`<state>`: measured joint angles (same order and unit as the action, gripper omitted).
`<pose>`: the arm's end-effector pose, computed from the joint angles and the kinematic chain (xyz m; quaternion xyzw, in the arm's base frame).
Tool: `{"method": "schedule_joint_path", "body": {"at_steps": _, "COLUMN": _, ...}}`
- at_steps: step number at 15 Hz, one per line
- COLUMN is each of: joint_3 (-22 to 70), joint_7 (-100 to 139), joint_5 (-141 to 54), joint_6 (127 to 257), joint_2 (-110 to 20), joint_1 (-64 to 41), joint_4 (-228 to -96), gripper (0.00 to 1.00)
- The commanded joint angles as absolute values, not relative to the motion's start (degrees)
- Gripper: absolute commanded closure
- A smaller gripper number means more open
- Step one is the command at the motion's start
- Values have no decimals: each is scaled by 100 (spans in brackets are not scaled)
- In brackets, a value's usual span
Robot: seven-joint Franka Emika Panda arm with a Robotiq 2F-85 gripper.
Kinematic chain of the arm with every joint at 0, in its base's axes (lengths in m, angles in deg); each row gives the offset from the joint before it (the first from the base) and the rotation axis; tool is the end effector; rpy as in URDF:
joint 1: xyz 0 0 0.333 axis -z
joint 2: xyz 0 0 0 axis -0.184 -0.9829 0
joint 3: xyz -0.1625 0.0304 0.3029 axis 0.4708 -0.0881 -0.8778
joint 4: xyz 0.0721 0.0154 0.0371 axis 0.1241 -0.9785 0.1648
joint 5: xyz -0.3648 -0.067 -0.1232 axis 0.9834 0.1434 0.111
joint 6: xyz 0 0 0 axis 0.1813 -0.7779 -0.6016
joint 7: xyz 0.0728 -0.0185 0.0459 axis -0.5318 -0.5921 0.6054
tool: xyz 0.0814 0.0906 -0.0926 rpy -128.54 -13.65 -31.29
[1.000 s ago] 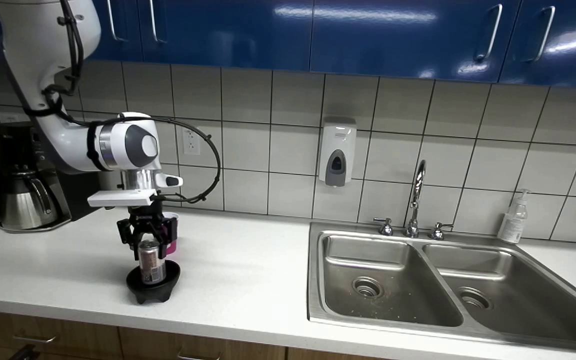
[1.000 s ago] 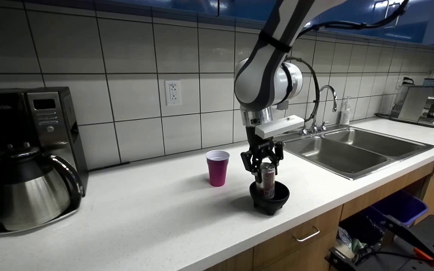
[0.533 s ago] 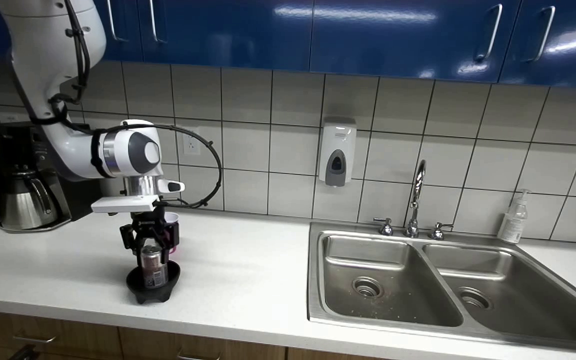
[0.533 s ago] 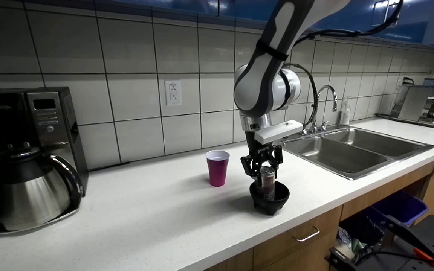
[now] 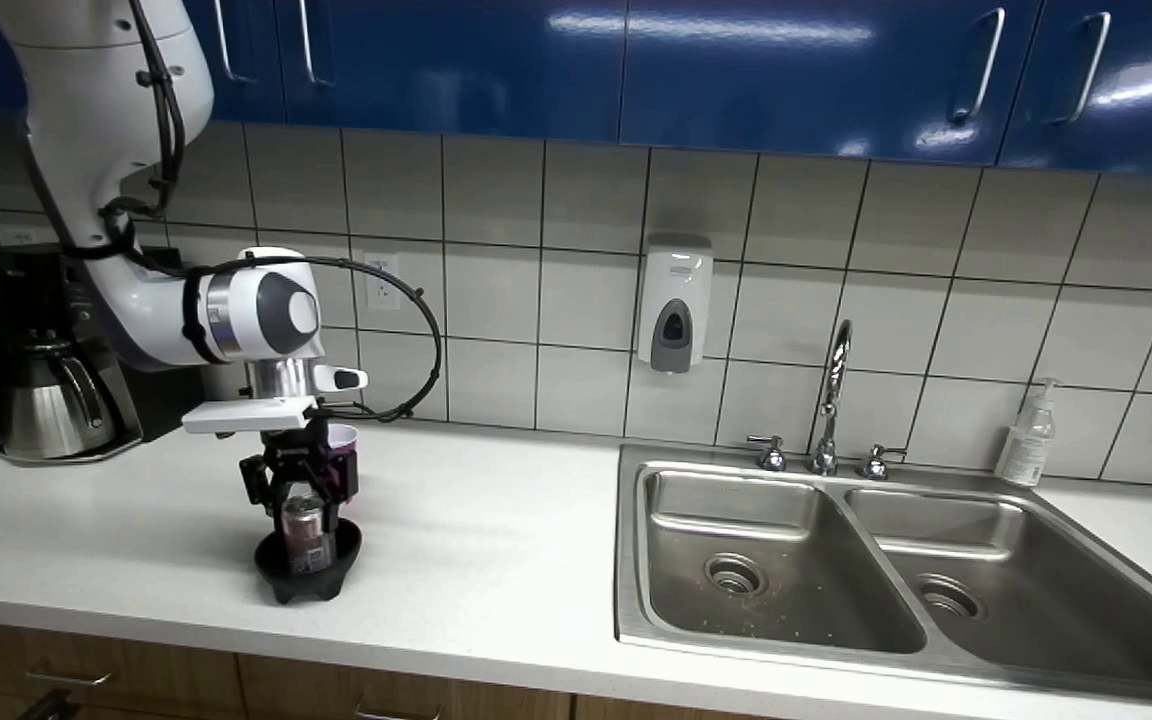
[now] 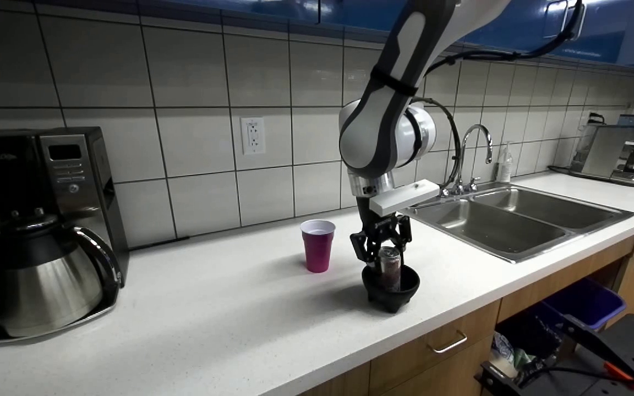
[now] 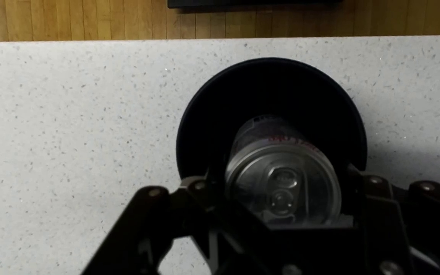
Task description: Put the can into the black bowl
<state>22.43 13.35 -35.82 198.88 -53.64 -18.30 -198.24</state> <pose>0.5149 0.0423 0.1361 0.9917 0.0394 -0.0980 0.0738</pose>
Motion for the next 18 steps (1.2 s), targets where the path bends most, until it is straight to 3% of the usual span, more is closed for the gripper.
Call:
{"method": "schedule_joint_path", "body": {"at_steps": 1, "joint_3": 2316, "joint_7": 1117, "joint_5": -3413, "joint_6": 19830, "joint_2": -5362, "joint_1": -1942, "joint_4": -19732, "gripper": 4}}
{"method": "schedule_joint_path", "body": {"at_steps": 3, "joint_3": 2311, "joint_7": 1120, "joint_5": -3426, "joint_6": 19797, "joint_2": -5317, "joint_1": -1946, "joint_4": -19725, "gripper": 0}}
{"method": "schedule_joint_path", "body": {"at_steps": 17, "joint_3": 2138, "joint_7": 1464, "joint_5": -3616, "joint_6": 18206, "joint_2": -4100, "joint_1": -1724, "joint_4": -19934, "gripper": 0}}
{"method": "schedule_joint_path", "body": {"at_steps": 18, "joint_3": 2132, "joint_7": 1312, "joint_5": -3558, "joint_6": 18524, "joint_2": -4385, "joint_1": -1747, "joint_4": -19778, "gripper": 0}}
